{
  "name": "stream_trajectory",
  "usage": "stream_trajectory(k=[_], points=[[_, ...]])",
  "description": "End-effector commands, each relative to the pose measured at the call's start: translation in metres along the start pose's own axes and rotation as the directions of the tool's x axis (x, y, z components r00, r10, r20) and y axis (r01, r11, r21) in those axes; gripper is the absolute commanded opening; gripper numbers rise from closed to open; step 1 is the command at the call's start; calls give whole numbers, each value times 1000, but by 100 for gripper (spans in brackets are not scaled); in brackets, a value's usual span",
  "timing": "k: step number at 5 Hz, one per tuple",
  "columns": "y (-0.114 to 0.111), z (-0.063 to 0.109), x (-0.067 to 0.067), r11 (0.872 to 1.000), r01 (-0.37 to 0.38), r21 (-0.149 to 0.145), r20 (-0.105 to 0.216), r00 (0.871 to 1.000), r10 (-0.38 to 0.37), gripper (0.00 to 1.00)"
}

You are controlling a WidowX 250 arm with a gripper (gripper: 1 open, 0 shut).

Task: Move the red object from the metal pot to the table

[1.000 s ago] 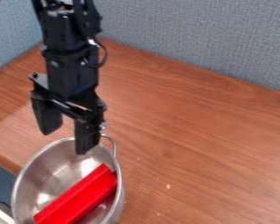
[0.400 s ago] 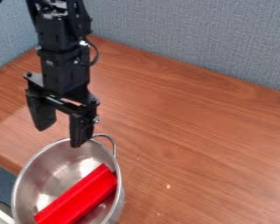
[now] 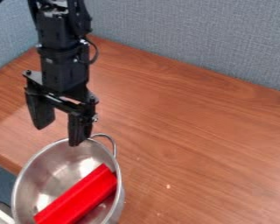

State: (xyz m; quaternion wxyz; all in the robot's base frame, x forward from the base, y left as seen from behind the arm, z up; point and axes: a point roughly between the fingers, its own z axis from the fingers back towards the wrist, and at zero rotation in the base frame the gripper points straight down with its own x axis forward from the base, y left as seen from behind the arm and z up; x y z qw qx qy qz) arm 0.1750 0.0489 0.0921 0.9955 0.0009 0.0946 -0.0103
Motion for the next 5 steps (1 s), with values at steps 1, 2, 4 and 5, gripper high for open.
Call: stream_trajectory(k=[1,2,4,5], points=[[7,11,2,999,27,17,30,999,-28,100],[12,14,0,998,59,21,26,998,-60,100],[20,-4,-2,990,134,34,24,991,-135,100],[16,-8,0,989,142,32,23,989,-143,100]])
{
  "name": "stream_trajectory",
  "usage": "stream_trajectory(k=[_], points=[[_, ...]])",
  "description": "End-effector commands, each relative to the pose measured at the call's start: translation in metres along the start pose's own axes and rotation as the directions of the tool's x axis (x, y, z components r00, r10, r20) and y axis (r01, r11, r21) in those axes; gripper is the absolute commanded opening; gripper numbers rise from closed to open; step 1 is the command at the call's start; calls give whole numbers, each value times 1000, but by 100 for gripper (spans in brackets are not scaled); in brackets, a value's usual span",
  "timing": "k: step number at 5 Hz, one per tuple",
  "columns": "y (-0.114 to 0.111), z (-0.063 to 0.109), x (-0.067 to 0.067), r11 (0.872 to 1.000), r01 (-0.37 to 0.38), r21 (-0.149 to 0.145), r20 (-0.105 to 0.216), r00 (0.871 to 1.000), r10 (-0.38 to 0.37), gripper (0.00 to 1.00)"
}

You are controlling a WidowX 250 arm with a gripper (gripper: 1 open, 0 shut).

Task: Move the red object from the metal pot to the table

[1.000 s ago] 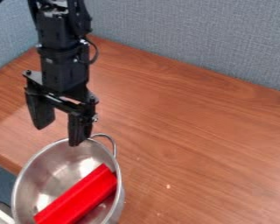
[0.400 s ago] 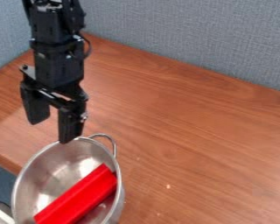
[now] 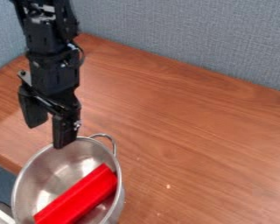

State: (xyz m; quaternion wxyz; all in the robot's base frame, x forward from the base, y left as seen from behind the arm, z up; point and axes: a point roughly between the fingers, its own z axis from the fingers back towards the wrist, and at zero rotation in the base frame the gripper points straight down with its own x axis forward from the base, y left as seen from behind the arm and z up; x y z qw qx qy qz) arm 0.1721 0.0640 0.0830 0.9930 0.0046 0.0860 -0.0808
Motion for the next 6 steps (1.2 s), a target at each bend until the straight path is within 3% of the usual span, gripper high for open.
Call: stream_trajectory(k=[1,2,5,6], points=[[-4,2,0,999,45,12,9,999,-45,100],[-14,2,-1,996,93,12,14,996,-93,100],[-19,11,9,1000,18,-9,30,999,-18,100],[-35,11,5,997,78,3,35,996,-78,100]])
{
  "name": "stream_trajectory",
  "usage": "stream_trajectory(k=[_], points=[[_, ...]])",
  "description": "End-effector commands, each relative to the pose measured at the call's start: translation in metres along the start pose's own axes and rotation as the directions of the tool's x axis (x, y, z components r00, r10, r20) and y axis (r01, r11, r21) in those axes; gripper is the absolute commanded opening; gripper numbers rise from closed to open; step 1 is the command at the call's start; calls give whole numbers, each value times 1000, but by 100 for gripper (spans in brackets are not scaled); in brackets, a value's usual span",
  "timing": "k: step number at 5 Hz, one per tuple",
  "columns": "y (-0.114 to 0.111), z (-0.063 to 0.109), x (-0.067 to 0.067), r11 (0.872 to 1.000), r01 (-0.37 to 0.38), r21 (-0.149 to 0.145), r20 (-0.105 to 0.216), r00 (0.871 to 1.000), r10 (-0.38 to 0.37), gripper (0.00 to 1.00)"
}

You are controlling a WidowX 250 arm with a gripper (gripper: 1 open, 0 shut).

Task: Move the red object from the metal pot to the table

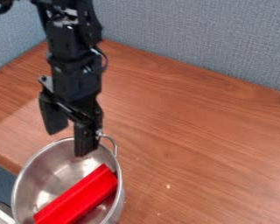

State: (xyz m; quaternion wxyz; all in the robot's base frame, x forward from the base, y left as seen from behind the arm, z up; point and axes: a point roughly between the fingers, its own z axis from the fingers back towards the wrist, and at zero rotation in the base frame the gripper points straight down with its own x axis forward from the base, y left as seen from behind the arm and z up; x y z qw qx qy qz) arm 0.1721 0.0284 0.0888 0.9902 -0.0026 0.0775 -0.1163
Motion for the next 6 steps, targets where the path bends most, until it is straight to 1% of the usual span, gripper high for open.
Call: stream_trajectory(k=[1,2,3,4,5,6], points=[[-22,0,-3,999,39,27,25,999,-40,100],[-34,-9,-4,998,30,57,43,999,-32,100],[-38,-22,0,999,20,49,52,998,-22,100],[-37,-38,3,997,62,35,47,997,-64,100],[-32,-54,3,994,105,29,23,994,-105,100],[-26,-58,2,998,58,22,22,998,-59,100]])
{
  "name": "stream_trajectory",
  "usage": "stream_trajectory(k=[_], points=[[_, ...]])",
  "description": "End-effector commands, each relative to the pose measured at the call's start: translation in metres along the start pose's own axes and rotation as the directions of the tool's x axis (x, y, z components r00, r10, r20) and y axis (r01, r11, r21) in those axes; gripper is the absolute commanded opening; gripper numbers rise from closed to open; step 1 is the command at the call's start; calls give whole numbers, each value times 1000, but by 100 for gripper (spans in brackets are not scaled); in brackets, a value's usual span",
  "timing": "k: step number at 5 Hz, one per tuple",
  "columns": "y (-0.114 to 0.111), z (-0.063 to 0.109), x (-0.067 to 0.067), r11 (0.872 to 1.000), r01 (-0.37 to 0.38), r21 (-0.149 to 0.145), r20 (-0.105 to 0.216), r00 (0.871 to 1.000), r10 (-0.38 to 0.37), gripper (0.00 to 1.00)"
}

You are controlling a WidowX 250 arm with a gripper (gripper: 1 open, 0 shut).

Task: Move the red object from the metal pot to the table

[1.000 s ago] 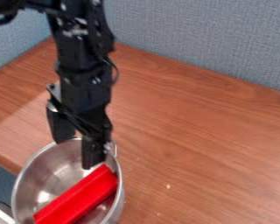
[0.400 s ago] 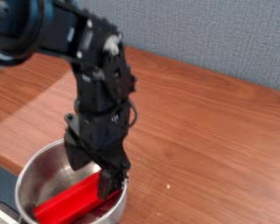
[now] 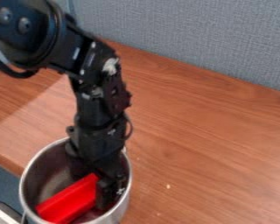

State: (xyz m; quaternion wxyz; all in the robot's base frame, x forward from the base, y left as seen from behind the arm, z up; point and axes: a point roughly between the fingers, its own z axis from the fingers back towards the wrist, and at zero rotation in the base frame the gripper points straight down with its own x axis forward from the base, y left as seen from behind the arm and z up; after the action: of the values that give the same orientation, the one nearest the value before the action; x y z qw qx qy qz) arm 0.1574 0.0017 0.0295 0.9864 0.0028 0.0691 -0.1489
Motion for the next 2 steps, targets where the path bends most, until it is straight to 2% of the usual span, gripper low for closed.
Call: stream_trajectory(k=[1,2], points=[[9,2,0,998,-58,-8,2,998,58,0],[7,-1,9,995,-102,-17,4,995,102,0]])
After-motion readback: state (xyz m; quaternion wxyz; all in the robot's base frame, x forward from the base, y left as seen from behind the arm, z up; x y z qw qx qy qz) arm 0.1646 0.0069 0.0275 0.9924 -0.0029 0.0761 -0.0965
